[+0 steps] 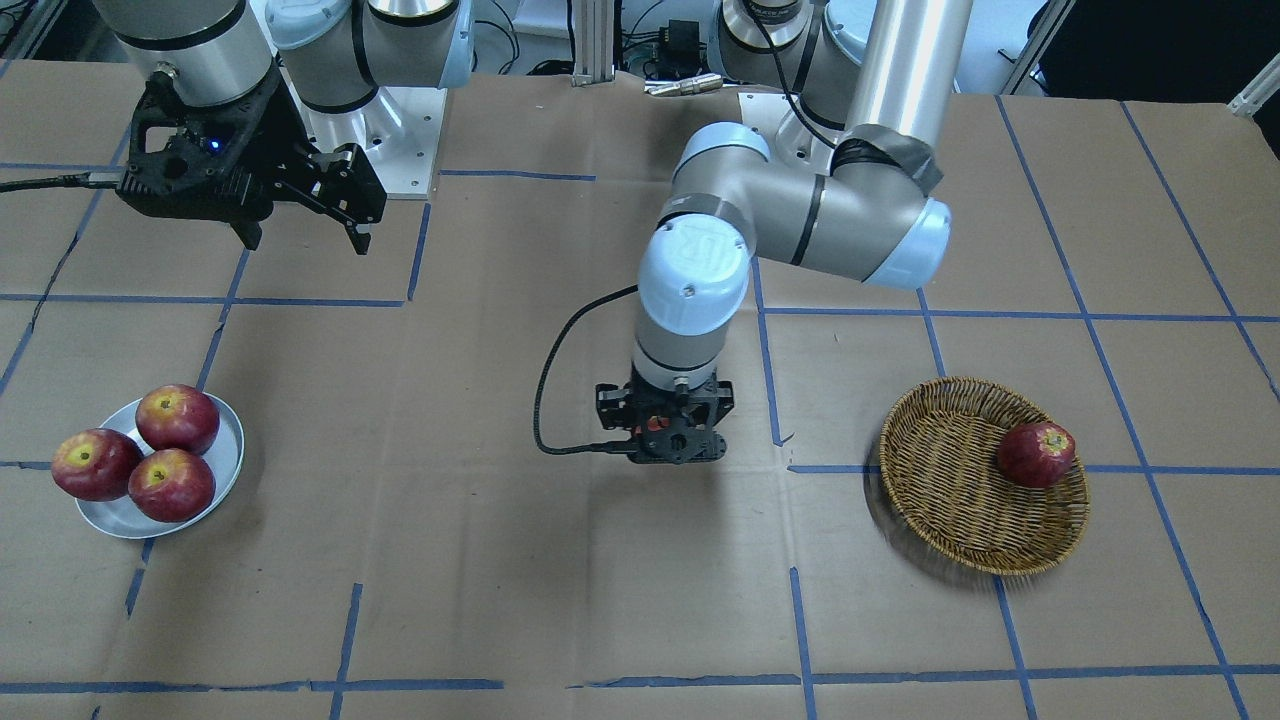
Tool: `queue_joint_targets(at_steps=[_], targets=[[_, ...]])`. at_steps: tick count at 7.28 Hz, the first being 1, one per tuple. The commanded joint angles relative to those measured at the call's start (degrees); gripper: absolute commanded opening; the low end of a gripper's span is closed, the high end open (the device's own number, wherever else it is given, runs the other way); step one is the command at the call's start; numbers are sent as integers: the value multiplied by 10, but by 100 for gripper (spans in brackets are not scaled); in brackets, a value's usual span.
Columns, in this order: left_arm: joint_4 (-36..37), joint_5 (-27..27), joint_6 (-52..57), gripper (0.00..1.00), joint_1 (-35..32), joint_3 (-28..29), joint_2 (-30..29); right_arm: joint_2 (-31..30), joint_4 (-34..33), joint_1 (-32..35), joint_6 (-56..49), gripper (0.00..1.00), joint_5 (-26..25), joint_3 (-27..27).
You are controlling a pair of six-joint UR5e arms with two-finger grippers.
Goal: Transfer apple from basket to plate
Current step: 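Lift the apple with the left gripper and carry it toward the table center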
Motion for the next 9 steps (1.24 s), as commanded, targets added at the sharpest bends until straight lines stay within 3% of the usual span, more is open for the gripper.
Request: queue_joint_targets(at_steps=[1, 9], targets=[[4, 2, -39, 43, -46, 46, -67, 0, 1, 0, 1, 100, 0, 0], [22, 2, -10, 45, -39, 42, -84, 0, 1, 0, 0, 100, 0, 1]])
